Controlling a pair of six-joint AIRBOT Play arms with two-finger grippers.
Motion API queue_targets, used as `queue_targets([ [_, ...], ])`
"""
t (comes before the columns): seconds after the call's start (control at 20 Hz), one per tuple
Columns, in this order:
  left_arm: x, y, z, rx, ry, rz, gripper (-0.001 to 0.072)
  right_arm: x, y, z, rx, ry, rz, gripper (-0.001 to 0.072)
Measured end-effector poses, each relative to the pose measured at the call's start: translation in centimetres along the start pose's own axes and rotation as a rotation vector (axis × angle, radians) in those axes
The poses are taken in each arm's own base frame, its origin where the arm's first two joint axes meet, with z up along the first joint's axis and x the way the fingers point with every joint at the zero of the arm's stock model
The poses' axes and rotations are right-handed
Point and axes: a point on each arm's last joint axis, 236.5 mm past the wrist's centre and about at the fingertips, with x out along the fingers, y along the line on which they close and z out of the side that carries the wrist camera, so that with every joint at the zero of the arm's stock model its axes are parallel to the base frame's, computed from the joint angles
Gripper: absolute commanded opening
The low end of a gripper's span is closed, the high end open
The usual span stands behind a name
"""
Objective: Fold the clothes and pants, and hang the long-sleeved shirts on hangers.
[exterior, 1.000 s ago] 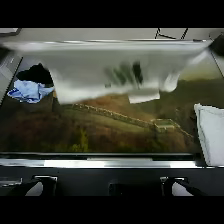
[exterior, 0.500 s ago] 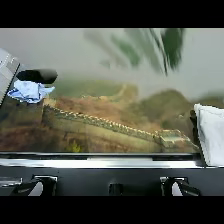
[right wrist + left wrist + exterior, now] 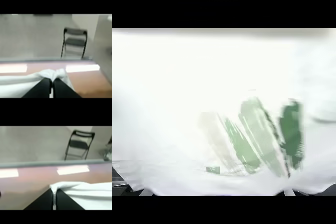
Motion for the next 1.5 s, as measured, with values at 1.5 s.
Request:
queue_targets([
  [1.5,28.7,14.1,-40.5,-0.554,0.869,-0.014,0.0019,40.0,2.4,-38.5,0.696,0.812,0.170,0.0043],
])
